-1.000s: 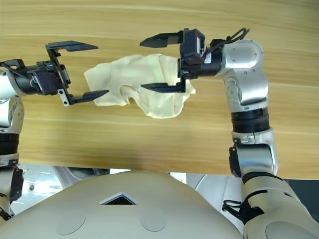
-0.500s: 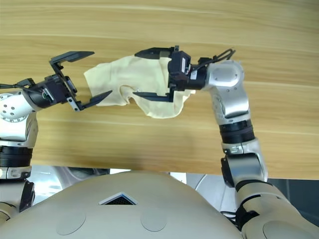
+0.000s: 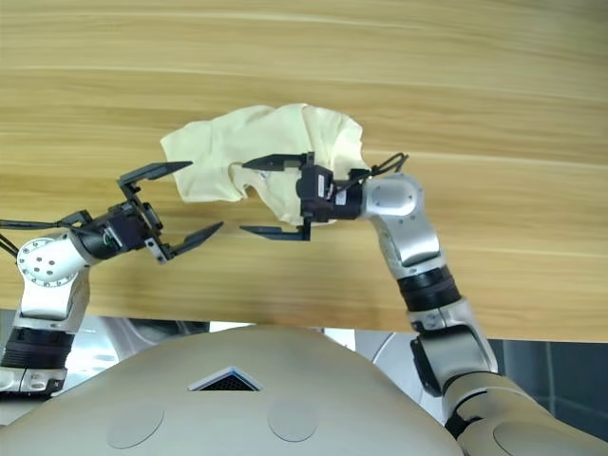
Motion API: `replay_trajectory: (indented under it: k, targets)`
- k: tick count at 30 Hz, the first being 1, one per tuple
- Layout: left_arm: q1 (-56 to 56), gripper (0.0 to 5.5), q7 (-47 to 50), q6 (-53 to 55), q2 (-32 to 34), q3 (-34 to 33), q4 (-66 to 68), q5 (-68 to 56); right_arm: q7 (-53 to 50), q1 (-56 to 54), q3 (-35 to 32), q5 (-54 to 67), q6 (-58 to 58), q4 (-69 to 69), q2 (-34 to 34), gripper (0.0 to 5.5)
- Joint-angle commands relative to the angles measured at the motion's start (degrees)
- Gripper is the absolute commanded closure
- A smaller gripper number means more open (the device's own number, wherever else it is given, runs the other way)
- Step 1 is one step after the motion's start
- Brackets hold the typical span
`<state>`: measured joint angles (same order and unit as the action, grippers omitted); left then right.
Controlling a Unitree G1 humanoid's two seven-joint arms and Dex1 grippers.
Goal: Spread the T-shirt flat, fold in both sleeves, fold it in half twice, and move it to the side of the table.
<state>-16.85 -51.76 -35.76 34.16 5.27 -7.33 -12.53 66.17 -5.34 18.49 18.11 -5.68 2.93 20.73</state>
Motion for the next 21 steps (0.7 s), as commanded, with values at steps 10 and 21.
replay_trajectory:
  k: [10, 21]
  targets:
    - [14.71, 0.78, 6.64, 4.54, 0.43, -0.26, 7.05, 11.71, -11.87, -8.27, 0.17, -16.17, -1.86, -0.21, 3.27, 0.98]
    - [19.38, 0.78, 3.77, -1.19, 7.36, 1.59, 15.13, 15.17, -11.38, -8.97, 2.25, -20.94, -1.28, 3.29, 7.58, 0.98]
